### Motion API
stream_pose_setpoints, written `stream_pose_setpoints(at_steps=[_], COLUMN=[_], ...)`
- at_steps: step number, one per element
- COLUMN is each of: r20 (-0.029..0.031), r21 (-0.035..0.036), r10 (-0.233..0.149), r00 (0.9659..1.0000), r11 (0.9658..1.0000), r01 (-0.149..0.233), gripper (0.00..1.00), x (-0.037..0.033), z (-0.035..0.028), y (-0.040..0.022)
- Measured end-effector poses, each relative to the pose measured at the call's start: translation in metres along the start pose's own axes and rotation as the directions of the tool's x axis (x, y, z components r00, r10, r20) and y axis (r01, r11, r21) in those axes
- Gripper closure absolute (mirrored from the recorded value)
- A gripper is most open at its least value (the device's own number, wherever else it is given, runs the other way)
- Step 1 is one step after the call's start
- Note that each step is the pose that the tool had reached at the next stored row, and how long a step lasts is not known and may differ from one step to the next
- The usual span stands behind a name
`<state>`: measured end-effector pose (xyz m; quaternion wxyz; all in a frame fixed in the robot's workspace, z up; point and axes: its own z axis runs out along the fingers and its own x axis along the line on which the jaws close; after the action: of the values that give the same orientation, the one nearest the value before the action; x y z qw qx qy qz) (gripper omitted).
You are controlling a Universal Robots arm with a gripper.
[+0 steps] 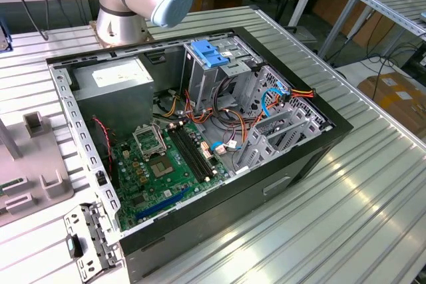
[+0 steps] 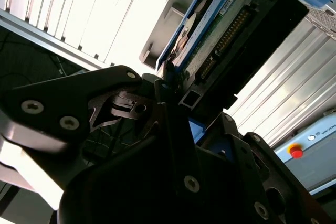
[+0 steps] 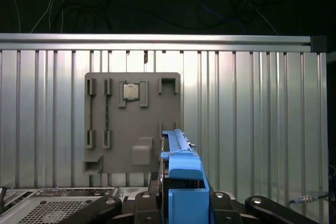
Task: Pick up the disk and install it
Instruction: 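Pick up the disk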
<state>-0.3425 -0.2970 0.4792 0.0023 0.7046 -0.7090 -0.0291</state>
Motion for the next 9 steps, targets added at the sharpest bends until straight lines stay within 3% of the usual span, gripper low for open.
stream_pose_setpoints(at_steps=[9], r20=[0.0], r21=[0.0], r10=[0.0], r00=[1.0], r11=[1.0], r01=[0.0], gripper=[0.63], x=[0.0], z=[-0.0002], y=[-0.0057])
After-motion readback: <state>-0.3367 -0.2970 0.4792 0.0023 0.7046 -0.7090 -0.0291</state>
